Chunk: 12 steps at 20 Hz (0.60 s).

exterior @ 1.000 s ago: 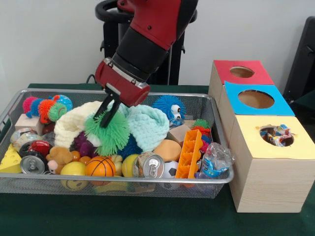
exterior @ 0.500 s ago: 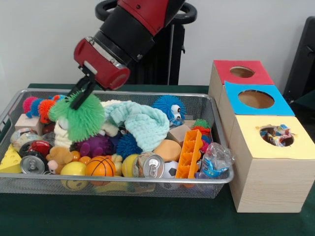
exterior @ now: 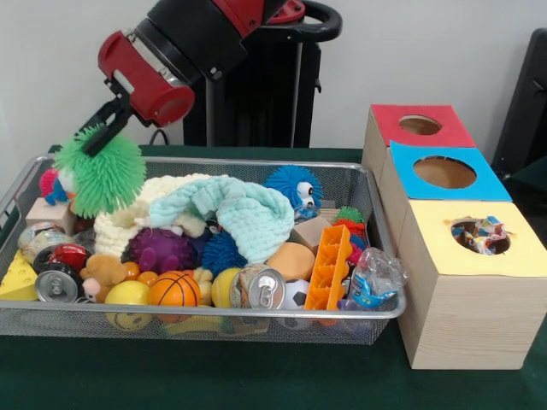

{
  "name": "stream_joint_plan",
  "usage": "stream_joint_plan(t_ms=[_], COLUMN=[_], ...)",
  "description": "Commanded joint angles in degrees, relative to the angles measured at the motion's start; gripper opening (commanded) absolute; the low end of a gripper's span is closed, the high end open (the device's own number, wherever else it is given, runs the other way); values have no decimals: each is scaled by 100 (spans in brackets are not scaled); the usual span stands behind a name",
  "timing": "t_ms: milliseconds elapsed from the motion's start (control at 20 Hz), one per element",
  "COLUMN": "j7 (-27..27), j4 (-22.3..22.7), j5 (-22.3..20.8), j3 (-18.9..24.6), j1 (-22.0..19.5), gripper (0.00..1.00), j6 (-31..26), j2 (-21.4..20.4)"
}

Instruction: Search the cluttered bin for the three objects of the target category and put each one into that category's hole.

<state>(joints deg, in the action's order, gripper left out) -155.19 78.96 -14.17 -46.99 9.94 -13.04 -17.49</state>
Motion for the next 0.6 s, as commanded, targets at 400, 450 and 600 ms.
stream_joint_plan(t_ms=[400,450,600], j7=[-1328,-1242,-1052], j4=[436,447,446], j5=[863,875,894], j3=[-548,-501,-392], j1=[319,300,236], gripper=[0,0,0], j6=[184,185,184], j2=[315,295,247])
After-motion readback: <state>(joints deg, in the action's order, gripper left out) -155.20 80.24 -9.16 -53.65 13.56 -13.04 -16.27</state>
